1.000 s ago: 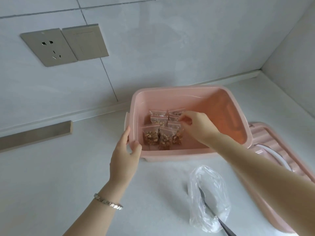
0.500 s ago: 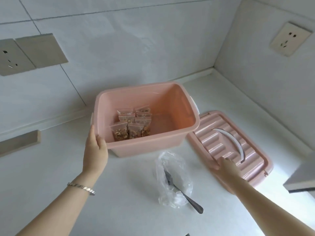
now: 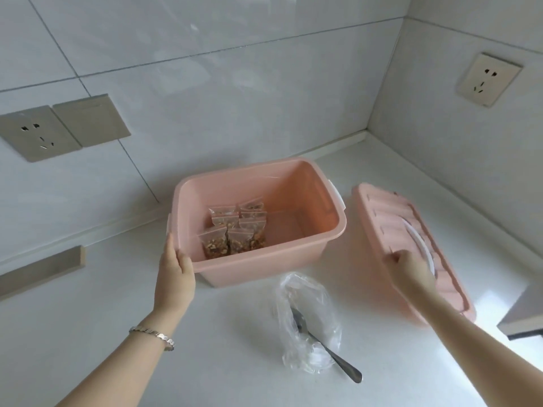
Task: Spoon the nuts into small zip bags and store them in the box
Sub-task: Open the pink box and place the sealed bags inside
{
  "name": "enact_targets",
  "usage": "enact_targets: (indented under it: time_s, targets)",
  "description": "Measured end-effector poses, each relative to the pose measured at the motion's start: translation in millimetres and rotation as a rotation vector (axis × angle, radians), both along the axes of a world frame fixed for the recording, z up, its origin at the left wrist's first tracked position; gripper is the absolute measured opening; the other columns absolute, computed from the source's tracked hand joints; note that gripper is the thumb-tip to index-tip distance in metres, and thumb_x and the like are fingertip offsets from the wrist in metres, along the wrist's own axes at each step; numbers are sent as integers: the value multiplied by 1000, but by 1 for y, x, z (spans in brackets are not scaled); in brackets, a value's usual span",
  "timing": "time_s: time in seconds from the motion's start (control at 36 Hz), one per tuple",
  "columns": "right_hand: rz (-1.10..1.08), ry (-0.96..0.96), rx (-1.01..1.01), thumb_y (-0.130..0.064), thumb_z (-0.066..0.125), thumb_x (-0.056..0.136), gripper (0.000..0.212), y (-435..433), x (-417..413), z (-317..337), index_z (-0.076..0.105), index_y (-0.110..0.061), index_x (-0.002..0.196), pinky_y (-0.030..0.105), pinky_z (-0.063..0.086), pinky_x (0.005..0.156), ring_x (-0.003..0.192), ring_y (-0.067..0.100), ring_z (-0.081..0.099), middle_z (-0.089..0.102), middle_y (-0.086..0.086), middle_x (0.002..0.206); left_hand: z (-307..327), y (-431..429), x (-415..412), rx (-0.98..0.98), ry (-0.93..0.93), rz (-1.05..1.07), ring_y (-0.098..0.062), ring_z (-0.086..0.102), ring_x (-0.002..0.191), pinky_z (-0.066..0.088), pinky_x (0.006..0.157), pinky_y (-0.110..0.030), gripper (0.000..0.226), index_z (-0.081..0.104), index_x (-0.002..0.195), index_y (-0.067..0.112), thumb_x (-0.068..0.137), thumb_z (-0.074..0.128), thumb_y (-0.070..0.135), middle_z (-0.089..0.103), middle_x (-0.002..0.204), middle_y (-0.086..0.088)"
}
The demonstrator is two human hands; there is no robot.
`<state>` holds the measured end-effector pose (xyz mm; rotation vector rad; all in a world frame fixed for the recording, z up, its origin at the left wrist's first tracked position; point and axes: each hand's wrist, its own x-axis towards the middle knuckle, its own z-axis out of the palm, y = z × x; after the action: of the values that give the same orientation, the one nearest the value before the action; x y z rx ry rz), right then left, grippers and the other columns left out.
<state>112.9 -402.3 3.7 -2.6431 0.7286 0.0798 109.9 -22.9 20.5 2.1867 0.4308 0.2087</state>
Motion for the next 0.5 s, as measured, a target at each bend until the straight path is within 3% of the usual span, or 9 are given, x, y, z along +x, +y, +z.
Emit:
enact_targets:
  time_s: [0.08, 0.19, 0.31, 0.36, 0.42, 0.5]
  targets:
    - [54, -115, 77, -25, 51, 87, 29, 3, 4, 33, 64, -5, 72, 32, 40, 58, 67, 33, 57, 65, 16, 71, -1, 0, -1, 2, -9, -1, -22, 26, 138, 23, 101, -23, 48, 15, 147, 13, 100, 25, 15, 22, 153, -6]
    - [239, -243, 55, -26, 51, 88, 24, 28, -1, 69, 62, -6, 79, 37, 46, 61, 75, 33, 60, 64, 14, 78, 0, -1, 0, -10, -11, 7, -22, 28, 136, 24, 103, -26, 49, 15, 147, 13, 100, 26, 14, 25, 152, -8]
    - [503, -325, -31, -24, 47, 94, 23, 65, -2, 87, 63, -8, 98, 31, 38, 69, 94, 27, 53, 58, 7, 99, 2, -1, -1, -19, 3, 7, -23, 30, 135, 27, 101, -27, 49, 15, 147, 13, 99, 26, 13, 27, 150, -9]
    - [656, -379, -139, -19, 53, 92, 22, 78, 2, 85, 61, -6, 107, 33, 42, 72, 103, 28, 52, 58, 7, 105, 3, 0, -2, -35, -2, -3, -22, 33, 132, 27, 93, -22, 50, 14, 147, 16, 99, 27, 12, 30, 149, -7]
    - [826, -430, -239, -10, 66, 82, 18, 89, 8, 80, 63, -3, 98, 33, 47, 58, 89, 33, 59, 61, 9, 95, 3, 2, -2, -64, -19, -19, -19, 35, 131, 26, 92, -19, 49, 18, 147, 19, 99, 28, 13, 34, 146, -2]
    - [991, -441, -297, -5, 77, 69, 22, 108, 15, 68, 63, -4, 85, 33, 49, 43, 71, 30, 59, 59, 7, 80, 5, 5, -3, -205, -22, 1, -14, 32, 134, 25, 103, -21, 44, 25, 144, 18, 101, 28, 24, 34, 147, 3]
